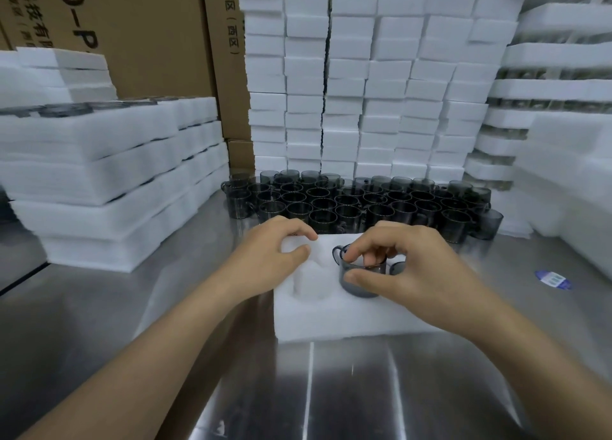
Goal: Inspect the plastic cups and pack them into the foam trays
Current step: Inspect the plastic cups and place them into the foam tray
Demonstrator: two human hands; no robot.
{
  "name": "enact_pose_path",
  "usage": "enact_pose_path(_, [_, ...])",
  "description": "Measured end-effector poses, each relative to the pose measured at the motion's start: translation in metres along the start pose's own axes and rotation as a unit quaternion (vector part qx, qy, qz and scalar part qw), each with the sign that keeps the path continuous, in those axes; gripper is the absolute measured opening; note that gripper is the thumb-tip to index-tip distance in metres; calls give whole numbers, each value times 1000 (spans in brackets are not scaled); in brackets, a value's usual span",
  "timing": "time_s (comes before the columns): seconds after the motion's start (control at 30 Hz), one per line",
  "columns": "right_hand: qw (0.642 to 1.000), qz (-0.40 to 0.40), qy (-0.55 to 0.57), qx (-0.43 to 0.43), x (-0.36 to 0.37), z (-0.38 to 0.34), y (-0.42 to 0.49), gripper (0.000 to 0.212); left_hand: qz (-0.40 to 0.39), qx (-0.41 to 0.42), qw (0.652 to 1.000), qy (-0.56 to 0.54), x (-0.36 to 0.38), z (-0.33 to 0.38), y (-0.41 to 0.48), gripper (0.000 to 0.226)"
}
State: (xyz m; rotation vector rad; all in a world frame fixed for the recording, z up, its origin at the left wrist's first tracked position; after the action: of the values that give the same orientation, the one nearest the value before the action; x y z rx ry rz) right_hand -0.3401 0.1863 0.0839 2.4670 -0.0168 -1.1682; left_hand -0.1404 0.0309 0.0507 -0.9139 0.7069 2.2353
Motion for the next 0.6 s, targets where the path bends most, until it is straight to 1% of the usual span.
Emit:
enact_pose_path(0.13, [999,-31,-15,5,-2,1,-1,15,-3,-1,1000,1,0,-1,0,20])
enact_pose_path(0.2, [999,-17,-27,4,-4,1,-1,11,-3,-2,1000,4,0,-2,1,20])
enact_pose_path(0.23, [999,-5,-36,8,-5,2,-2,13,-4,-2,1000,6,0,-2,1,20])
enact_pose_path(0.3, [998,-2,-55,28,-6,5,-2,27,-3,1,1000,7,0,-2,1,20])
enact_pose_path(0.37, [996,-30,-66,55,-8,7,-1,40,-2,3,1000,12,0,-3,2,20])
enact_pose_path(0.47, [995,-45,-56,72,-12,10,0,39,-2,3,1000,13,1,-4,2,19])
enact_pose_path(0.6, [992,-74,-51,88,-13,10,0,61,-7,0,1000,14,1,-4,1,19])
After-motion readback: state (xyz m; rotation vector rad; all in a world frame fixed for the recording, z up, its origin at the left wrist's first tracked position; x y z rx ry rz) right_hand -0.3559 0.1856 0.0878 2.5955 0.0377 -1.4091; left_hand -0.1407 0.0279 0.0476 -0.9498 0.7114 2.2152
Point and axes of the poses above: each hand's wrist, its own y-axis towards the middle knuckle, its own x-axis out of the palm, z = x × y, the point moved 1 cm from there along y, towards the middle knuckle, and after that the axes turned 9 degrees about -z, right-handed, at the moved point
